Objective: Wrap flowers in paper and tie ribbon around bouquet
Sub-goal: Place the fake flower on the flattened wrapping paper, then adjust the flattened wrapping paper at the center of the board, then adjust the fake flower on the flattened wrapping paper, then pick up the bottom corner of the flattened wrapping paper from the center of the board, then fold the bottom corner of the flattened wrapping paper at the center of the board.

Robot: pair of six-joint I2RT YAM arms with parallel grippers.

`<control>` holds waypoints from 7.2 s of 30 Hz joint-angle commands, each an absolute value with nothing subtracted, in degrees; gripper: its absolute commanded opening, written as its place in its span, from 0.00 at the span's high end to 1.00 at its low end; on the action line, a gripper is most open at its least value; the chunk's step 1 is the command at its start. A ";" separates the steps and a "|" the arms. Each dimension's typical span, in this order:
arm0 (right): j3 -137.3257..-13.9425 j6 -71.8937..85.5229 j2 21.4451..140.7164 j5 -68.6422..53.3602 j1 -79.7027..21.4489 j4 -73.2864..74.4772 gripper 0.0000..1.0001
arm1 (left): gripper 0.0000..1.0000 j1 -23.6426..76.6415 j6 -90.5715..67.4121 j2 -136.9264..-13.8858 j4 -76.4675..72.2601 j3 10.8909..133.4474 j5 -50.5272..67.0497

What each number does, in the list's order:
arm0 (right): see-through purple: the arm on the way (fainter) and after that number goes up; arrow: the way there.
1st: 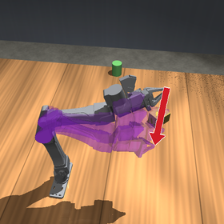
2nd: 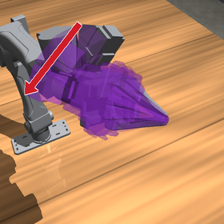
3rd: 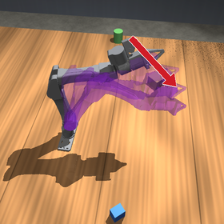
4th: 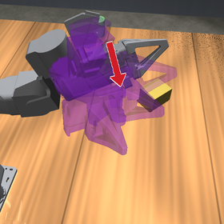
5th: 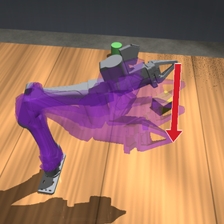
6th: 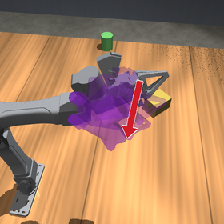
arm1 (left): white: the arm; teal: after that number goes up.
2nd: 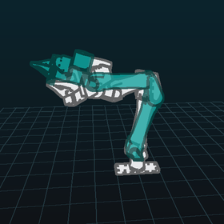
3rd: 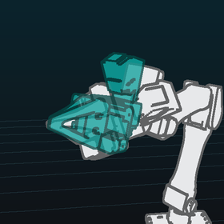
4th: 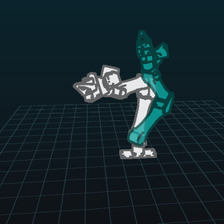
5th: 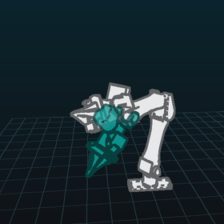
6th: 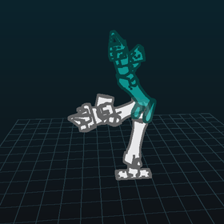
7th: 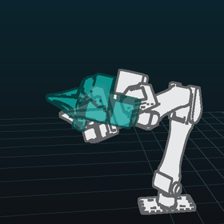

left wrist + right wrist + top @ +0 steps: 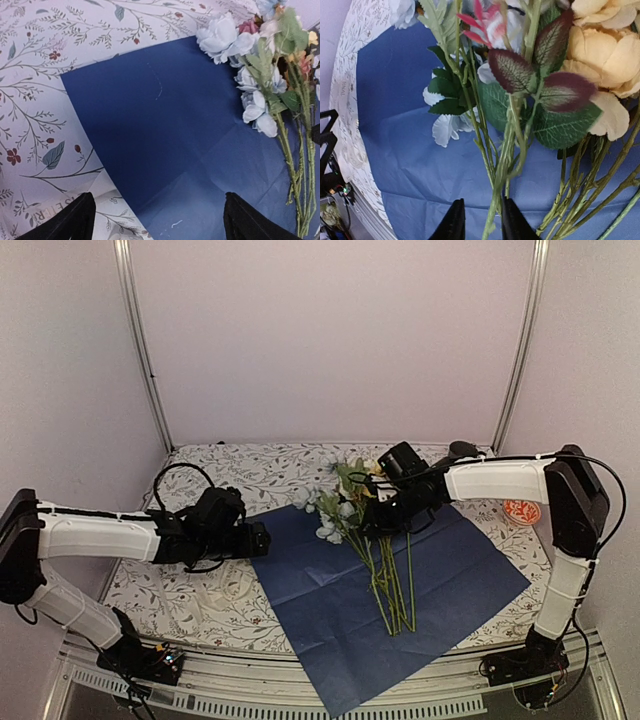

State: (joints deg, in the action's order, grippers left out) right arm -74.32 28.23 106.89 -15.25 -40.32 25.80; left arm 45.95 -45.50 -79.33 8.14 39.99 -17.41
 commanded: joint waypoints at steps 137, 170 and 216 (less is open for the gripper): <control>-44.86 34.23 81.11 -17.61 -59.31 29.83 0.57 | 0.34 93.31 16.44 -79.83 -11.81 32.07 -18.69; -40.75 34.37 83.87 -19.25 -59.59 19.32 0.57 | 0.47 91.55 31.58 -100.99 -23.84 39.32 -23.40; -34.35 16.07 73.20 -49.78 -43.72 6.61 0.49 | 1.00 70.53 4.14 -92.28 -33.98 31.91 4.37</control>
State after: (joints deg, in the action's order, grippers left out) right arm -36.60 19.16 72.38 -45.95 -44.23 11.05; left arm 73.21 7.49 -92.49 -30.81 32.88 -0.82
